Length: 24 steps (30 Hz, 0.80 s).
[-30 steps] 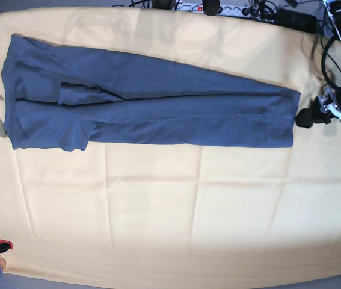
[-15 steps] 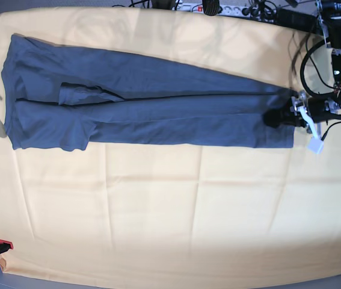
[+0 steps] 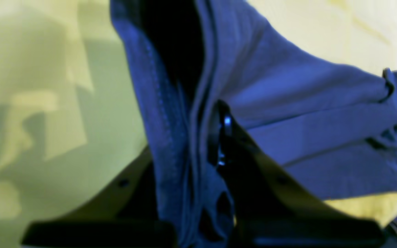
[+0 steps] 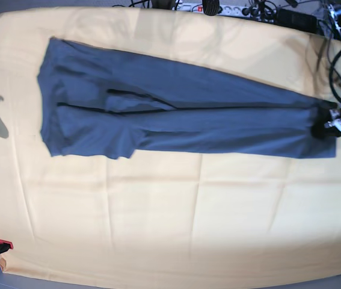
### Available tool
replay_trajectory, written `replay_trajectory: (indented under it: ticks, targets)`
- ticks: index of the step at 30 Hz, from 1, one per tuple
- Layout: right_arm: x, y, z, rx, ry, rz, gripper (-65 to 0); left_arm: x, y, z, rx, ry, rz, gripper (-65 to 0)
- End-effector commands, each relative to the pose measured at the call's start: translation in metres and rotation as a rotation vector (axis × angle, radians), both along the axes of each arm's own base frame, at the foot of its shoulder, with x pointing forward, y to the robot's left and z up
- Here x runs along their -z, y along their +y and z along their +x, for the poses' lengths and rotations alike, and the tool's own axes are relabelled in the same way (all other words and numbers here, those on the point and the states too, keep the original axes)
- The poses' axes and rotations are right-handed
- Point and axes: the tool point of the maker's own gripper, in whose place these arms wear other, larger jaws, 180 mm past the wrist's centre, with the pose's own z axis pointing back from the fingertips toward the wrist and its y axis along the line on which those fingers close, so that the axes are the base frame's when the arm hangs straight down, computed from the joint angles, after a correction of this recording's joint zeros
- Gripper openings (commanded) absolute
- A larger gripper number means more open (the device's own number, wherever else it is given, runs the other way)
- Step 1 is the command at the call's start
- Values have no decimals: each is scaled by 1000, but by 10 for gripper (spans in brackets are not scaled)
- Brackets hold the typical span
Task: Fold the T-shirt properly
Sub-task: 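Grasp the folded end with the left gripper and drag it along the table, then lift the strip's end with the left gripper and fold it toward the middle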
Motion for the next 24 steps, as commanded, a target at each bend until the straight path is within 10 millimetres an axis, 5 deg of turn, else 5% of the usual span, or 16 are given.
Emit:
replay_trajectory:
  ticks: [1, 4, 8, 16, 24]
  targets:
    - [-24, -7, 6, 5, -64, -11, -650, -29, 16, 9, -12, -70, 29, -650]
    - [-23, -6, 6, 4, -64, -10, -650, -50, 18, 5, 42, -85, 17, -650]
    - [-20, -2, 7, 1, -64, 3, -650, -78, -10, 0, 185, -172, -118, -650]
    - [-8, 12, 9, -9, -57, 48, -650, -80, -40, 4, 241, -226, -149, -650]
    - [-8, 12, 9, -9, -57, 48, -650, -69, -113, 6, 362, -275, -245, -650]
